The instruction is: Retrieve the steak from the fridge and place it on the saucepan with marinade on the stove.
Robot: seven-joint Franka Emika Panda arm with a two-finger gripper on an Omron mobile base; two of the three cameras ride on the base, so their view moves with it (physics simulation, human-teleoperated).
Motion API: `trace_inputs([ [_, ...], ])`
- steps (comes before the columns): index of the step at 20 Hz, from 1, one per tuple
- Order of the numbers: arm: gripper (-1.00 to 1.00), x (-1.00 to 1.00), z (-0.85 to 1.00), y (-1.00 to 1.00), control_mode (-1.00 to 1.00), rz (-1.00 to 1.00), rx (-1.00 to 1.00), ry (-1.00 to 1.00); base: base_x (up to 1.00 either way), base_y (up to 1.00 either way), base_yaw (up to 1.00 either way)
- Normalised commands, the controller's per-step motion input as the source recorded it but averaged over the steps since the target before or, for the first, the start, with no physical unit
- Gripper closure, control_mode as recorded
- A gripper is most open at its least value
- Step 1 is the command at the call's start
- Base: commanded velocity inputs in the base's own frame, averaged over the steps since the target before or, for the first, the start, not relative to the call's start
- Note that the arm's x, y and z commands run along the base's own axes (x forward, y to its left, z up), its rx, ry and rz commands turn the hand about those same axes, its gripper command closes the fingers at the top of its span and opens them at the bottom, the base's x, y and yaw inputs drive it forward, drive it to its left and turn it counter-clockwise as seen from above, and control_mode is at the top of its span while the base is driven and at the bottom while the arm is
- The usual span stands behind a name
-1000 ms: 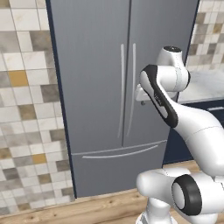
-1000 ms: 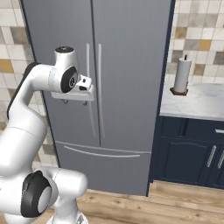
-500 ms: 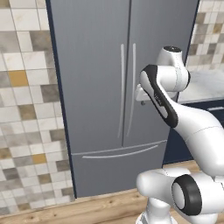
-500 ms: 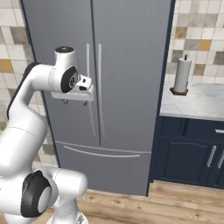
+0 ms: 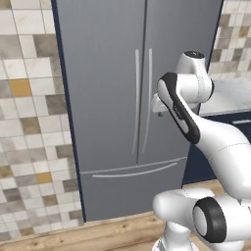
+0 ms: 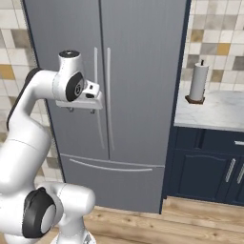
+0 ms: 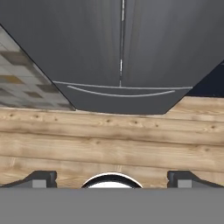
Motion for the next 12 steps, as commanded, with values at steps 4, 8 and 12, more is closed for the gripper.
trace_inputs([
  [4, -1.0, -0.11, 0.1, 0.05, -1.0, 0.03, 0.0, -0.39, 0.0, 0.0, 0.0],
  [8, -1.0, -0.01, 0.09, 0.18, -1.0, 0.03, 0.0, -0.44, 0.0, 0.0, 0.0],
  [12, -1.0, 0.0, 0.01, 0.27, -1.0, 0.03, 0.0, -0.35, 0.0, 0.0, 0.0],
])
